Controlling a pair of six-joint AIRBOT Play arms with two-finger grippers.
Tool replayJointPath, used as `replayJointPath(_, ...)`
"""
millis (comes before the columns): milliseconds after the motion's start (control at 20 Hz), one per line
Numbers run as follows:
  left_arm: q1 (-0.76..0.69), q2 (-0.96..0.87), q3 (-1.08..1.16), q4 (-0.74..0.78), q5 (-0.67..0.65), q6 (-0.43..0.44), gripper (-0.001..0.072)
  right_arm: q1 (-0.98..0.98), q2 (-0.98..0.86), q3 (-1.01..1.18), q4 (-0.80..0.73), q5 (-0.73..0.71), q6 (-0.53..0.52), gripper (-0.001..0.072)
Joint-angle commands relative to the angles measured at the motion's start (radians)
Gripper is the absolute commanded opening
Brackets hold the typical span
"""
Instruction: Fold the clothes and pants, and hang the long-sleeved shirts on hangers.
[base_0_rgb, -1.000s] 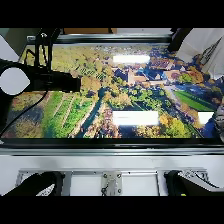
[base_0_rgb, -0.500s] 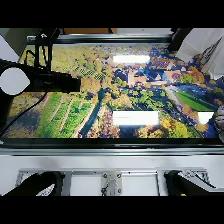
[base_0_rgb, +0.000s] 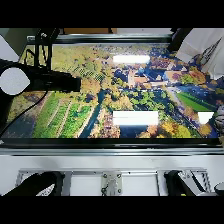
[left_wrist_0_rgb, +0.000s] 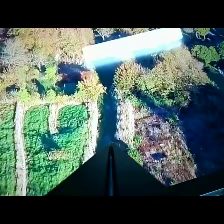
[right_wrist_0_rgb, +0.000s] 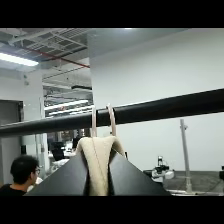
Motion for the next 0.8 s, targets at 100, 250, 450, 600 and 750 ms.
replayJointPath(100, 0.001, 0.0, 0.0, 0.002, 0.006, 0.003, 0.002, 0.0, 0.096, -0.124, 0.003, 0.053, 0.007, 0.0458)
replayJointPath(250, 0.001, 0.0, 0.0, 0.002, 0.006, 0.003, 0.002, 0.0, 0.152, -0.143, 0.003, 0.17, 0.007, 0.0455)
replayJointPath(450, 0.001, -0.001, 0.0, 0.0, 0.025, 0.003, 0.002, 0.013, 0.195, -0.143, -0.005, 0.614, 0.033, 0.0448)
replayJointPath(600, 0.001, 0.0, 0.0, 0.001, 0.077, 0.003, 0.002, 0.21, 0.193, -0.187, -0.09, 0.752, 0.201, 0.0445)
replayJointPath(750, 0.003, 0.0, 0.0, 0.0, 0.11, 0.003, 0.0019, 0.57, 0.192, -0.25, -0.449, 0.814, 0.315, 0.0445)
